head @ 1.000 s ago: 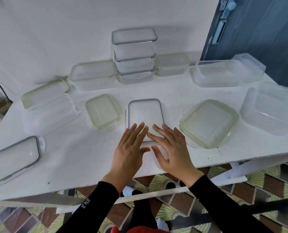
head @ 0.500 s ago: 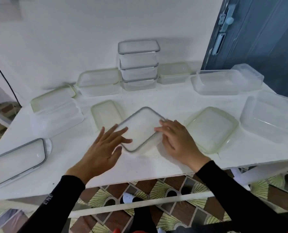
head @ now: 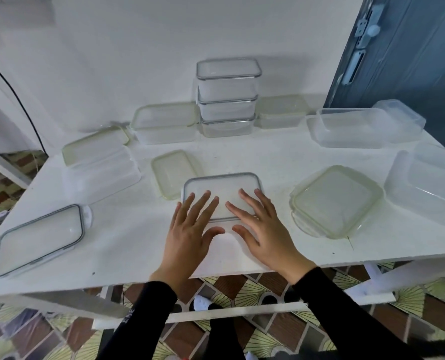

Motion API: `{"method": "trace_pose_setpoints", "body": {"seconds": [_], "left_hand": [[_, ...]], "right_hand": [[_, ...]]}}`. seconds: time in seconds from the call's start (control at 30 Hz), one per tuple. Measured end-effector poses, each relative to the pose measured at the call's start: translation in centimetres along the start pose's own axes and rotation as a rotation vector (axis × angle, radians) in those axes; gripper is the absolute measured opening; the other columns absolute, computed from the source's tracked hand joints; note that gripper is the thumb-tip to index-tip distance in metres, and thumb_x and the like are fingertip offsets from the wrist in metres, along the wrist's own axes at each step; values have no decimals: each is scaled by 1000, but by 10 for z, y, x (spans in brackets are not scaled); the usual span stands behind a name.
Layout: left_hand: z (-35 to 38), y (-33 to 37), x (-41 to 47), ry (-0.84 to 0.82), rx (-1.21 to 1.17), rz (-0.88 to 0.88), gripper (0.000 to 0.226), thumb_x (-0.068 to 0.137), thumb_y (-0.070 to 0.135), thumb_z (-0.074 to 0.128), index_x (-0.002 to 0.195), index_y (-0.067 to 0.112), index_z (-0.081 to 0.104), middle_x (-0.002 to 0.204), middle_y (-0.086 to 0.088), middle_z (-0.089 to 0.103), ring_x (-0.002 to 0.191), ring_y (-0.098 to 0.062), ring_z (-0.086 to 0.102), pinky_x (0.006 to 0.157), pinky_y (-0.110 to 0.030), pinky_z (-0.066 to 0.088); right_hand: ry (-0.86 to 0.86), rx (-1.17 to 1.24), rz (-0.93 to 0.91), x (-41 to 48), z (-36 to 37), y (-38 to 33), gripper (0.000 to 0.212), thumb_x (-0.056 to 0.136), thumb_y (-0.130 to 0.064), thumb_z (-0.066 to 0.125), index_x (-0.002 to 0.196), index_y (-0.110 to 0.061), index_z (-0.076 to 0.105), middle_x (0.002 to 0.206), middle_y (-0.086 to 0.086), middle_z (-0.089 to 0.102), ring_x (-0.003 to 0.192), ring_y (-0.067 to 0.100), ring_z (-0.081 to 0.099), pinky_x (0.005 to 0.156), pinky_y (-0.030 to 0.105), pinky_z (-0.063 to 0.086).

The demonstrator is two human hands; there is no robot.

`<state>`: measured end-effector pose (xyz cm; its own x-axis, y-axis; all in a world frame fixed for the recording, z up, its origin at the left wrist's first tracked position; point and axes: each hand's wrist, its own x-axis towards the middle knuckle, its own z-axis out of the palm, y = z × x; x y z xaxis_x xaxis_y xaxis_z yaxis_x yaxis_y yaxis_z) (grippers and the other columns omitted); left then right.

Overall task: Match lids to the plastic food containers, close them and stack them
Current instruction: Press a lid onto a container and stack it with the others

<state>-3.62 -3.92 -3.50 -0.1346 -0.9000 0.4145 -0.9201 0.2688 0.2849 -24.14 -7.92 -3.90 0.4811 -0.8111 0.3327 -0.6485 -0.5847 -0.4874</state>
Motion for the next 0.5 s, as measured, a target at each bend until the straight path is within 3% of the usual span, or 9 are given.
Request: {"method": "trace_pose_setpoints", "body": {"seconds": [0.1, 0.27, 0.5], "left_hand": [[3, 0, -1, 35, 39, 14, 59, 97, 56, 38, 145, 23, 44, 153, 3, 39, 144, -27, 31, 114, -51, 31], [6, 4, -2, 79, 89, 6, 56, 95, 51, 44, 143, 21, 48, 151, 1, 43, 141, -28, 36, 113, -50, 34], [7, 0, 0, 47, -45, -26, 58, 95, 55, 43, 144, 25, 44, 153, 1, 38, 145, -27, 28, 114, -55, 30]], "right_hand": [[67, -29, -18, -1, 2, -1, 46, 100, -49, 40, 145, -39, 42, 157, -6, 32, 150, 20, 16, 96, 53, 51], [154, -68, -40, -3, 10, 1, 41, 101, -43, 45, 141, -35, 50, 153, -3, 40, 147, 22, 26, 98, 50, 50], [152, -8, -35, -3, 6, -2, 42, 100, -45, 44, 141, -36, 50, 156, -5, 35, 150, 22, 16, 93, 50, 54]]}}
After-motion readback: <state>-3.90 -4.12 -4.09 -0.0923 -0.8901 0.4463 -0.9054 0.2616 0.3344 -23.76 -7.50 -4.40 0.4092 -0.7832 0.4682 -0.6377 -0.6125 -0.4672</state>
